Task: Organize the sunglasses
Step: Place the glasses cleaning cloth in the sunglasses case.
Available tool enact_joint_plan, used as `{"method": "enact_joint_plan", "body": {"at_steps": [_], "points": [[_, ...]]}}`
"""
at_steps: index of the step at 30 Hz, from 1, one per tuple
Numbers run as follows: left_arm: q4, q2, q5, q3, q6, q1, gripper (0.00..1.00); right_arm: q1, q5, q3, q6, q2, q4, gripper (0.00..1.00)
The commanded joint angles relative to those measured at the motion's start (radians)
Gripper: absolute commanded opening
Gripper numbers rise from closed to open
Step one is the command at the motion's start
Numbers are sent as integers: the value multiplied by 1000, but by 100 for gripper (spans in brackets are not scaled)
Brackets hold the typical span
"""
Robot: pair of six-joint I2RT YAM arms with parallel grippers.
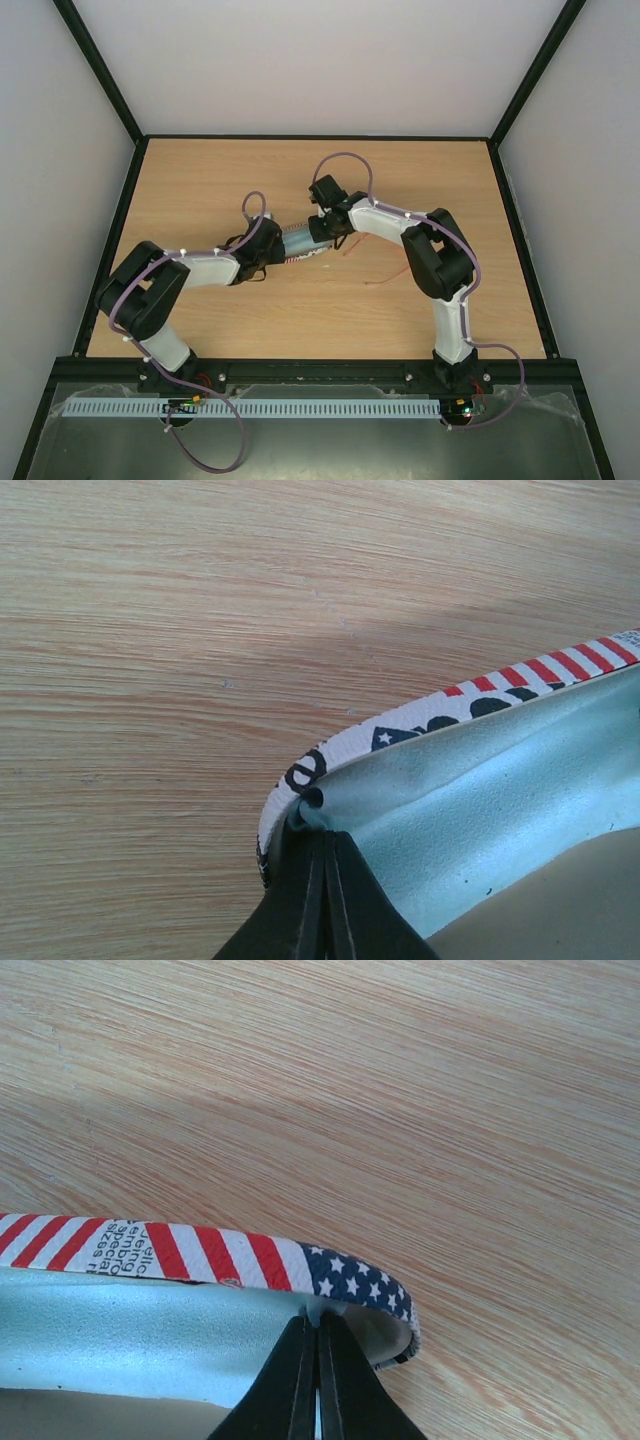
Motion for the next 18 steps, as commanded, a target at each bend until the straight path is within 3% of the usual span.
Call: {"method": "enact_joint_plan", "body": {"at_steps": [1, 18], "points": [[13, 9, -12, 18, -4, 10, 2, -8, 7, 20, 0, -6, -13, 1], [25, -33, -43, 4, -5, 12, 2, -10, 9, 17, -7, -19, -16, 1]]}}
